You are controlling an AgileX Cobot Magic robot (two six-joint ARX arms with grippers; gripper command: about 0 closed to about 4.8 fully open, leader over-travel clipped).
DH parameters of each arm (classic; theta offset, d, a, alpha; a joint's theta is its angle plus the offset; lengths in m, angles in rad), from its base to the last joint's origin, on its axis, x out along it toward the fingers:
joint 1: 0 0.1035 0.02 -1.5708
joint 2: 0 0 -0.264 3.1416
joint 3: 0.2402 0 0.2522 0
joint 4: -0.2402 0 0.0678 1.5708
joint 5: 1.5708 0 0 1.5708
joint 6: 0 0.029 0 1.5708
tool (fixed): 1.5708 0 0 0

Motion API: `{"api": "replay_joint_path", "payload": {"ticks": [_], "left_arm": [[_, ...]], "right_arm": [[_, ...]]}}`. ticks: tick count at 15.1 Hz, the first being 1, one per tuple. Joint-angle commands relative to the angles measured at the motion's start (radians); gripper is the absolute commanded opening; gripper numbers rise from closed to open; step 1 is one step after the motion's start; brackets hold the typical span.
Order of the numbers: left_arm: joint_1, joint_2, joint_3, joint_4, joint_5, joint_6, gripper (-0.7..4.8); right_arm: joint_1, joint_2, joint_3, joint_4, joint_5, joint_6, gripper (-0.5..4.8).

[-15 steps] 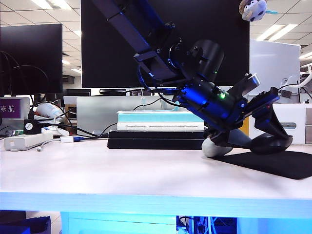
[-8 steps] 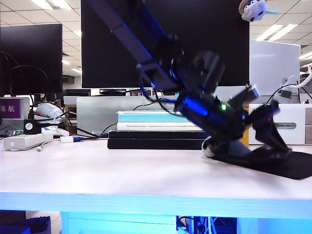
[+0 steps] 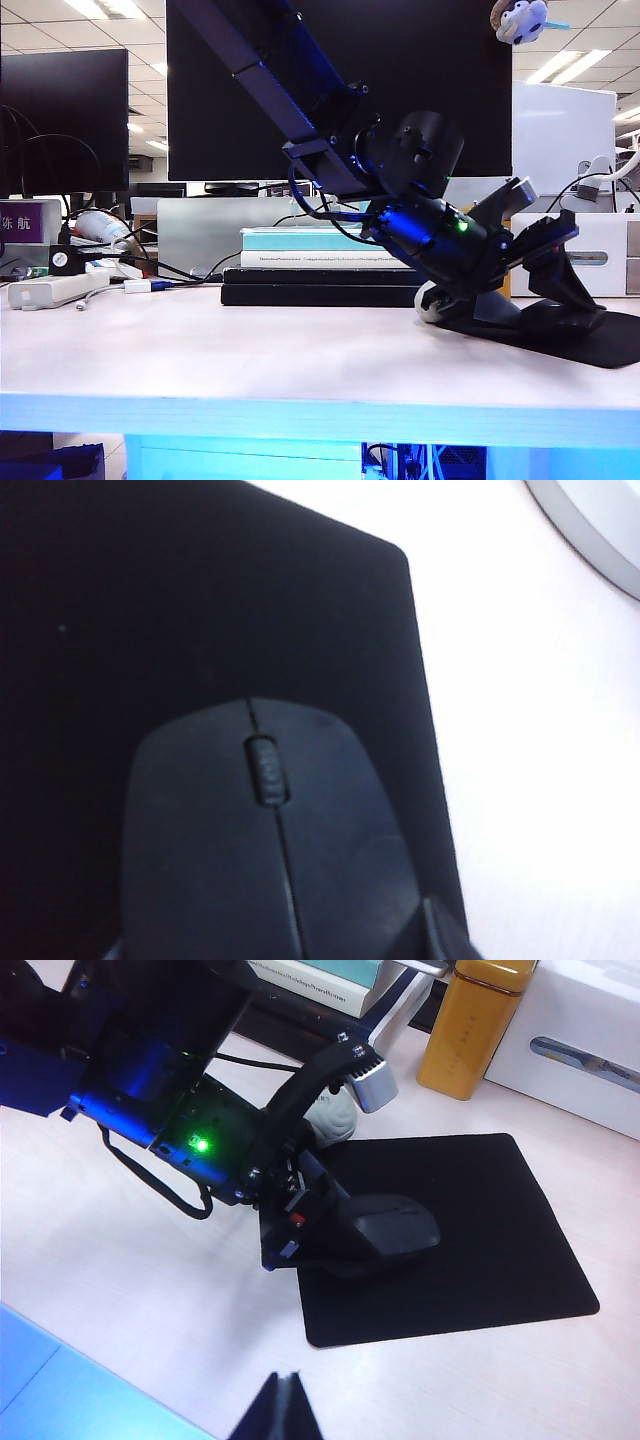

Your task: Place the black mouse on the black mouse pad.

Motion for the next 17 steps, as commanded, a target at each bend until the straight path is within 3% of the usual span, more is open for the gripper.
{"api": "replay_joint_path", "payload": {"ticks": [1, 3, 4, 6, 8, 9, 15, 17], "left_arm": [[-0.008, 0.013, -0.004, -0.031, -0.001, 0.004, 0.3], [-0.007, 0.013, -0.005, -0.033, 0.014, 0.001, 2.17], [-0.006, 0.013, -0.004, -0.034, 0.021, 0.001, 2.74], [-0.006, 0.012, -0.004, -0.034, 0.022, -0.003, 3.81], [-0.004, 0.011, 0.009, -0.06, 0.022, -0.002, 4.09], [-0.001, 0.009, 0.039, -0.097, 0.018, 0.006, 4.69], [0.019, 0.009, 0.171, -0.237, 0.018, 0.053, 4.79], [0.019, 0.003, 0.177, -0.253, -0.035, 0.054, 4.79]], "right_arm": [[-0.001, 0.0, 0.005, 0.012, 0.0, -0.002, -0.06], [-0.001, 0.0, 0.005, 0.012, -0.004, -0.002, -0.06], [-0.001, 0.0, 0.005, 0.012, -0.013, -0.002, -0.06], [-0.001, 0.0, 0.005, 0.012, -0.017, -0.002, -0.06], [-0.001, 0.0, 0.005, 0.011, -0.018, -0.002, -0.06], [-0.001, 0.0, 0.005, 0.011, -0.018, -0.002, -0.06], [-0.001, 0.0, 0.005, 0.004, -0.019, -0.003, -0.06], [-0.001, 0.0, 0.005, 0.005, -0.019, -0.003, -0.06]]}}
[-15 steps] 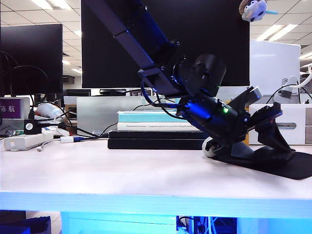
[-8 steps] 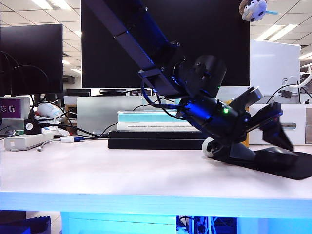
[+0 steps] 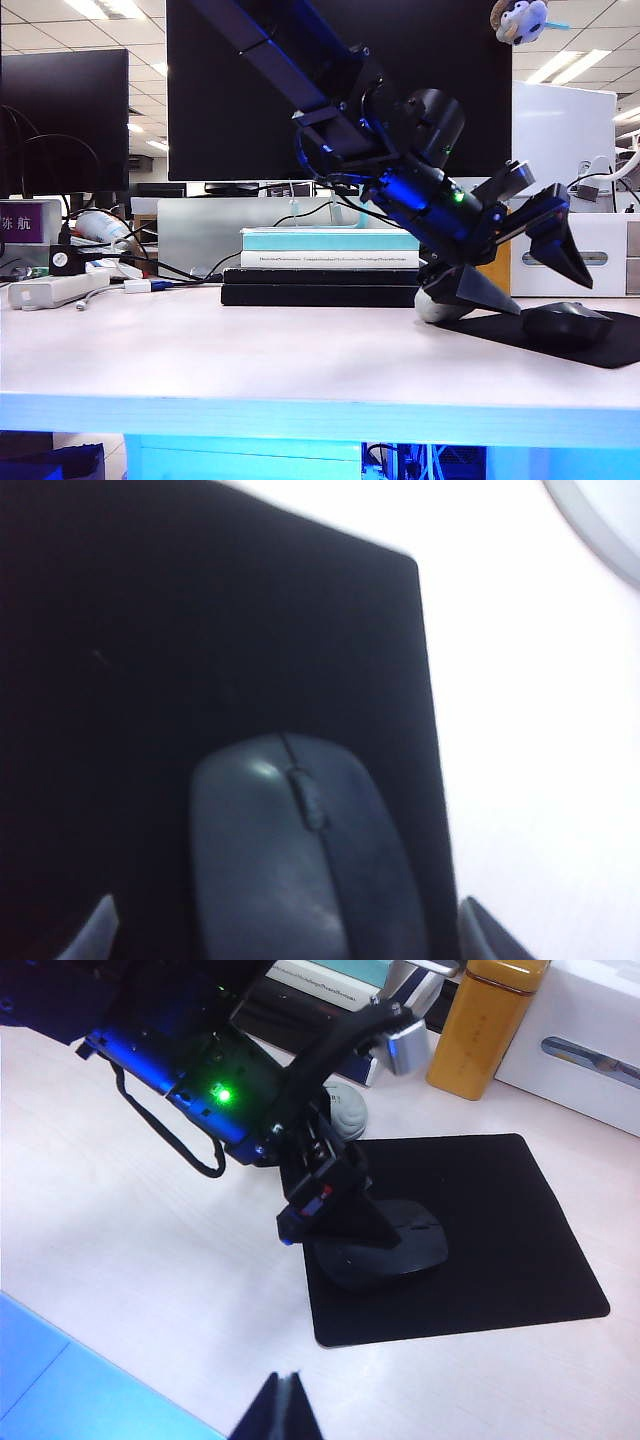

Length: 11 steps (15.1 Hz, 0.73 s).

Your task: Place the black mouse on the black mouse pad.

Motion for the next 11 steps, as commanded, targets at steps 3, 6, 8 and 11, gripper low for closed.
{"api": "replay_joint_path", "payload": {"ticks": [3, 6, 8, 11], "left_arm": [[0.002, -0.039, 0.005, -0.004, -0.144, 0.027, 4.79], [0.001, -0.063, 0.005, 0.036, -0.249, 0.074, 4.79], [0.004, -0.074, 0.005, 0.053, -0.247, 0.064, 4.79], [0.025, -0.116, 0.005, 0.035, -0.244, 0.066, 4.79]], "right_arm": [[-0.001, 0.0, 0.004, 0.008, -0.002, -0.003, -0.06], [-0.001, 0.0, 0.004, 0.007, -0.002, -0.003, -0.06], [-0.001, 0.0, 0.004, 0.008, -0.002, -0.003, -0.06], [-0.001, 0.0, 0.004, 0.028, -0.006, -0.003, -0.06]]}}
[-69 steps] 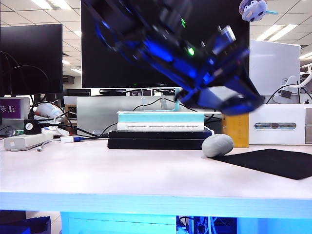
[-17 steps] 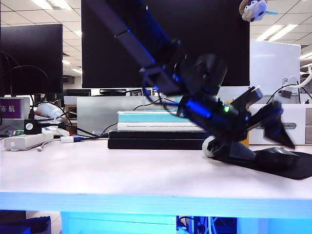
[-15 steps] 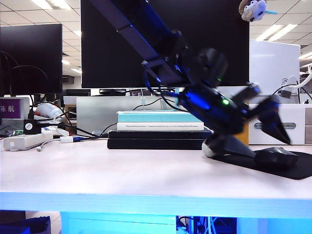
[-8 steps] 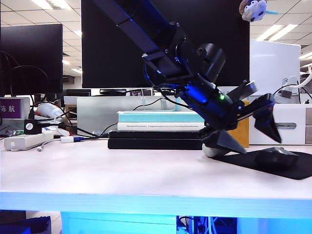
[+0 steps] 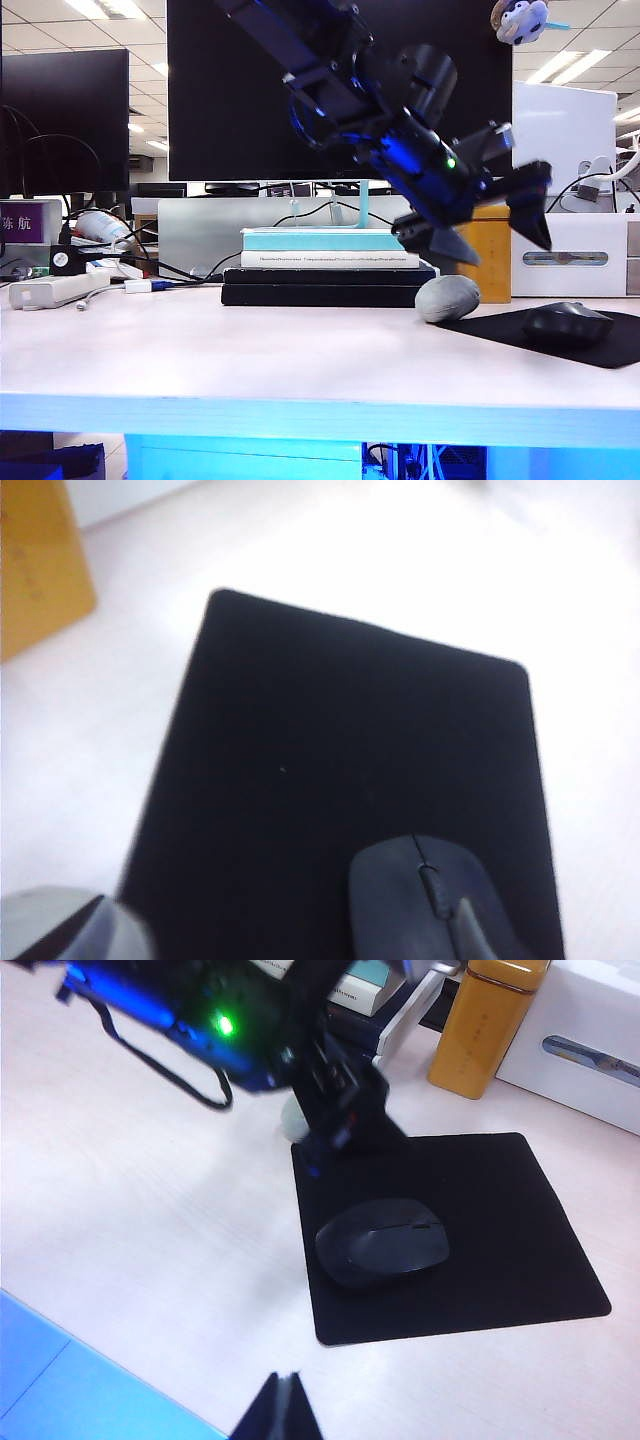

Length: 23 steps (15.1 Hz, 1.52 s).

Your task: Place the black mouse on the black mouse pad.

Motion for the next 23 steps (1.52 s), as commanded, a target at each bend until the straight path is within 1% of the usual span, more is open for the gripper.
{"api": "replay_joint_path", "payload": {"ticks": [1, 4, 6, 10, 12, 13, 14, 16, 17, 19, 22, 23], "left_arm": [[0.027, -0.072, 0.005, -0.007, -0.003, 0.007, 4.79], [0.053, -0.143, 0.004, -0.056, -0.005, 0.047, 4.79], [0.07, -0.195, 0.004, -0.102, -0.038, 0.085, 4.79], [0.095, -0.267, 0.002, -0.163, -0.041, 0.101, 4.79], [0.095, -0.287, -0.004, -0.163, -0.038, 0.101, 4.79], [0.093, -0.292, -0.009, -0.137, -0.039, 0.098, 4.79], [0.092, -0.292, -0.009, -0.114, -0.039, 0.075, 4.79], [0.075, -0.289, -0.036, -0.012, -0.061, 0.042, 4.79], [0.068, -0.298, -0.071, 0.061, -0.077, 0.027, 4.79], [0.062, -0.311, -0.137, 0.145, -0.12, 0.018, 4.79], [0.065, -0.324, -0.207, 0.157, -0.145, 0.029, 4.77], [0.072, -0.336, -0.237, 0.174, -0.155, 0.038, 4.66]], "right_arm": [[-0.001, 0.0, 0.004, 0.045, -0.007, -0.003, -0.06], [-0.001, 0.0, 0.004, 0.079, -0.029, -0.003, -0.06], [0.0, 0.001, 0.004, 0.084, -0.029, -0.003, -0.06], [-0.001, 0.001, 0.004, 0.101, -0.054, -0.002, -0.06], [-0.001, 0.001, 0.004, 0.105, -0.054, -0.002, -0.06], [0.0, 0.001, 0.004, 0.106, -0.055, -0.002, -0.06], [0.0, 0.001, 0.004, 0.106, -0.055, -0.003, -0.06], [0.0, 0.001, 0.004, 0.106, -0.055, -0.003, -0.06], [0.0, 0.001, 0.004, 0.105, -0.055, -0.003, -0.06], [0.0, 0.001, 0.004, 0.099, -0.054, -0.003, -0.06], [-0.001, 0.002, 0.004, 0.099, -0.054, -0.003, -0.06], [-0.001, 0.002, 0.004, 0.099, -0.054, -0.003, -0.06]]}}
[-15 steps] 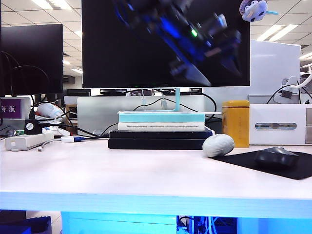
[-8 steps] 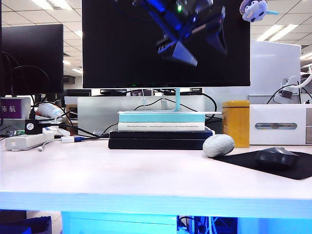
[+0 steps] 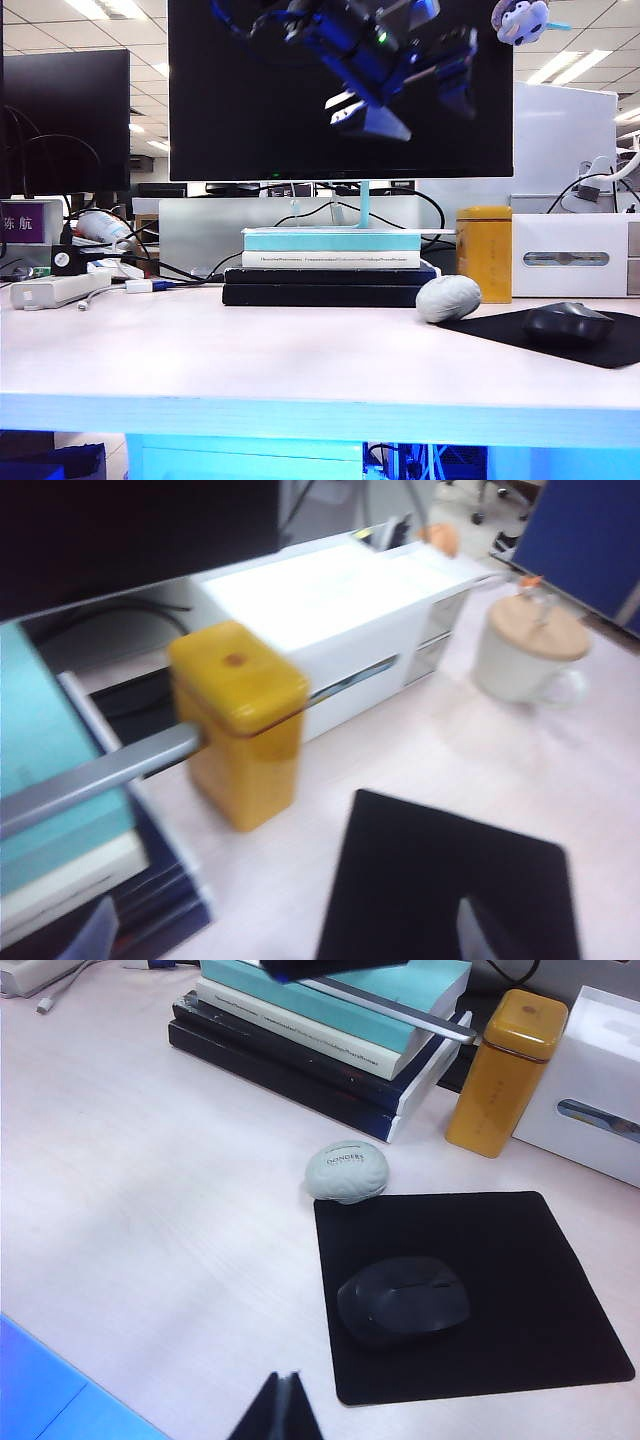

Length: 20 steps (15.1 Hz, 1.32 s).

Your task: Place the black mouse on the black mouse pad.

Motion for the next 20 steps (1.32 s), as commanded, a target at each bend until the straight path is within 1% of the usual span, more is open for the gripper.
{"api": "replay_joint_path", "payload": {"ticks": [1, 2, 3, 4, 5, 6, 7, 8, 11, 13, 15, 16, 18, 20], "left_arm": [[0.013, -0.054, -0.109, 0.081, -0.045, 0.023, 4.34], [0.023, -0.087, -0.182, 0.144, -0.044, 0.022, 3.44], [0.031, -0.12, -0.245, 0.182, -0.04, 0.018, 2.36], [0.033, -0.133, -0.269, 0.193, -0.039, 0.021, 2.11], [0.041, -0.158, -0.311, 0.2, -0.035, 0.023, 1.65], [0.042, -0.179, -0.349, 0.202, -0.036, 0.027, 1.16], [0.045, -0.206, -0.396, 0.218, -0.04, 0.03, 0.52], [0.049, -0.257, -0.47, 0.257, -0.053, 0.03, -0.06], [0.06, -0.361, -0.599, 0.343, -0.071, 0.031, -0.06], [0.087, -0.525, -0.745, 0.346, -0.1, 0.031, -0.06], [0.105, -0.749, -0.928, 0.354, -0.178, 0.039, -0.06], [0.106, -0.818, -0.982, 0.361, -0.212, 0.039, -0.06], [0.115, -0.955, -1.087, 0.364, -0.276, 0.056, -0.06], [0.169, -1.053, -1.156, 0.343, -0.308, 0.056, -0.06]], "right_arm": [[-0.001, 0.001, 0.004, 0.012, -0.002, -0.003, -0.06], [-0.001, 0.001, 0.004, 0.012, -0.002, -0.003, -0.06], [-0.001, 0.001, 0.004, 0.012, -0.002, -0.003, -0.06], [-0.001, 0.001, 0.004, 0.013, -0.002, -0.003, -0.06], [-0.001, 0.002, 0.004, 0.017, -0.002, -0.003, -0.06], [-0.001, 0.006, 0.004, 0.026, -0.003, -0.003, -0.06], [-0.001, 0.007, 0.004, 0.035, -0.021, -0.003, -0.06], [0.0, 0.006, 0.004, 0.058, -0.05, -0.003, -0.06], [0.006, 0.005, 0.004, 0.076, -0.082, -0.003, -0.06], [0.007, -0.009, 0.004, 0.077, -0.08, -0.011, -0.06], [0.007, -0.103, 0.004, 0.056, -0.002, -0.04, -0.06], [0.007, -0.149, 0.004, 0.056, 0.047, -0.052, -0.06], [0.006, -0.225, 0.002, 0.055, 0.092, -0.066, -0.06], [0.006, -0.266, -0.033, 0.045, 0.16, -0.079, -0.06]]}}
